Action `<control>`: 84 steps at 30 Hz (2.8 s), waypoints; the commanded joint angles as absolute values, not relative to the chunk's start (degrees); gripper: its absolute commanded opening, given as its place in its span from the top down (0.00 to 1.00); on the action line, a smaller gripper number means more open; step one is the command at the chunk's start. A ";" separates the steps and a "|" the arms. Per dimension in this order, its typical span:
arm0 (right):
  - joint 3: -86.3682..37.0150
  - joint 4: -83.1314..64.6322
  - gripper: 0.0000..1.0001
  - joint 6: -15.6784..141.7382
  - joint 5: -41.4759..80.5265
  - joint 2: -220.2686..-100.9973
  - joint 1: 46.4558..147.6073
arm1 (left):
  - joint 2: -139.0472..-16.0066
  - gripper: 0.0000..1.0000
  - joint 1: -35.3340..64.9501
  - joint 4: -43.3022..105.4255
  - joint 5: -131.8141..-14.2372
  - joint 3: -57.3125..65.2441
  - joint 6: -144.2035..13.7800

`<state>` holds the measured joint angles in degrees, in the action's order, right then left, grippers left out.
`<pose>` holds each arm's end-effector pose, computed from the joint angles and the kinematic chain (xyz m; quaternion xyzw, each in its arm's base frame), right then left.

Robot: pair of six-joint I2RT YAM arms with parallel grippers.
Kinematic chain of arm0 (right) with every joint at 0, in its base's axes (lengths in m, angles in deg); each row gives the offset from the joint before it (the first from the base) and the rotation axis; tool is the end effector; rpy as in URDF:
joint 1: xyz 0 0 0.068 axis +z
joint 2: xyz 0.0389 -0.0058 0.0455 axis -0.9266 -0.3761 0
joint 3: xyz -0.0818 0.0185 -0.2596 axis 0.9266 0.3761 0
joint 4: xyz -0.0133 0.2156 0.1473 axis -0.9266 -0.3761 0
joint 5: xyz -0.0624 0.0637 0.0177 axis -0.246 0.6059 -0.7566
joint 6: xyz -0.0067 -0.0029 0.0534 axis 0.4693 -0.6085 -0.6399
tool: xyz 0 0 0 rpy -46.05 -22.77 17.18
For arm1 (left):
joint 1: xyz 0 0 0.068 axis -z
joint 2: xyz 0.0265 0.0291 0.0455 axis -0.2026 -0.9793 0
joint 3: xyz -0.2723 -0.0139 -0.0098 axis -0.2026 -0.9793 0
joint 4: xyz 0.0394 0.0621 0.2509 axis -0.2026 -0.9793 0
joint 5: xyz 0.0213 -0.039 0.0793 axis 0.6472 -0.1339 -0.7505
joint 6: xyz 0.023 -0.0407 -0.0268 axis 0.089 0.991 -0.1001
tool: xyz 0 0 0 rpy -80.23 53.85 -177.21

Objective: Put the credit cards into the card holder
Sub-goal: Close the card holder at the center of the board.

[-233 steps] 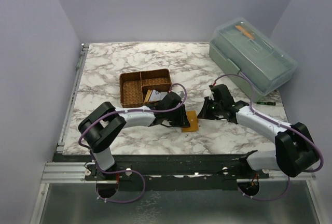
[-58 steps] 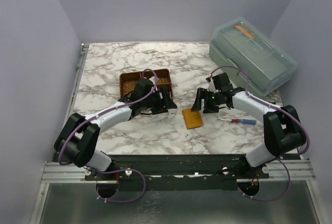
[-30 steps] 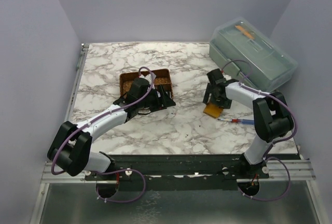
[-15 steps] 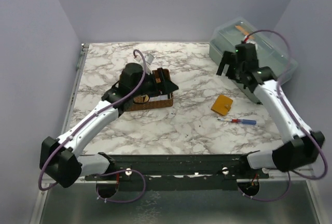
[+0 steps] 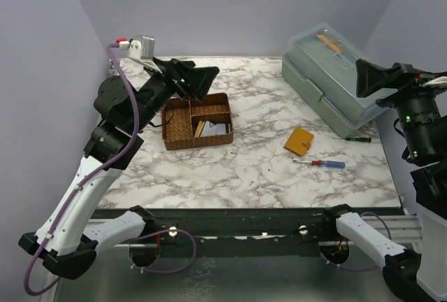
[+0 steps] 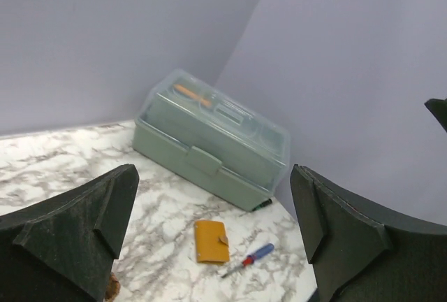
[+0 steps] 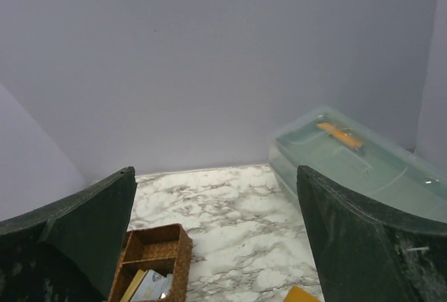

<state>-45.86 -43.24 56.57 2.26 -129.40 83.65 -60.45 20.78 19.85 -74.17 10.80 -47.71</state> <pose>0.0783 0.0158 0.5588 0.0520 0.6258 0.1436 0.7649 0.1634 -0.1092 0.5028 0.0667 0.6293 -0.4294 0.6443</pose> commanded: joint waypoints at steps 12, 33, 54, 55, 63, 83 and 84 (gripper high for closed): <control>-21.13 -48.78 0.00 46.01 -2.53 -137.72 83.72 | -66.81 0.01 20.52 20.65 -65.36 8.98 -45.60; -4.62 -29.67 0.26 40.10 6.40 -174.01 78.52 | -79.62 0.01 30.50 20.76 -53.73 -3.06 -32.67; -1.74 -41.03 0.25 40.85 12.79 -167.17 101.48 | -82.54 0.04 30.89 20.78 -59.77 -11.03 -30.32; -2.33 -42.10 0.25 40.50 12.23 -167.30 101.48 | -83.41 0.06 30.99 20.85 -60.05 -11.26 -30.04; -1.88 -42.59 0.45 40.17 9.04 -169.29 102.41 | -89.48 0.28 33.30 22.77 -64.14 -13.65 -30.49; -4.28 -46.56 0.69 39.12 3.99 -166.99 104.03 | -100.88 0.49 35.61 30.60 -62.39 -14.37 -29.60; -4.30 -46.60 0.73 39.08 3.86 -166.96 104.03 | -100.92 0.50 35.64 30.62 -62.39 -14.41 -29.64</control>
<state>-2.69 -44.95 39.41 6.45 -167.71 103.59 -100.14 35.31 27.83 -62.74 -13.62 -30.01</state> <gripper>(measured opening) 0.332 0.510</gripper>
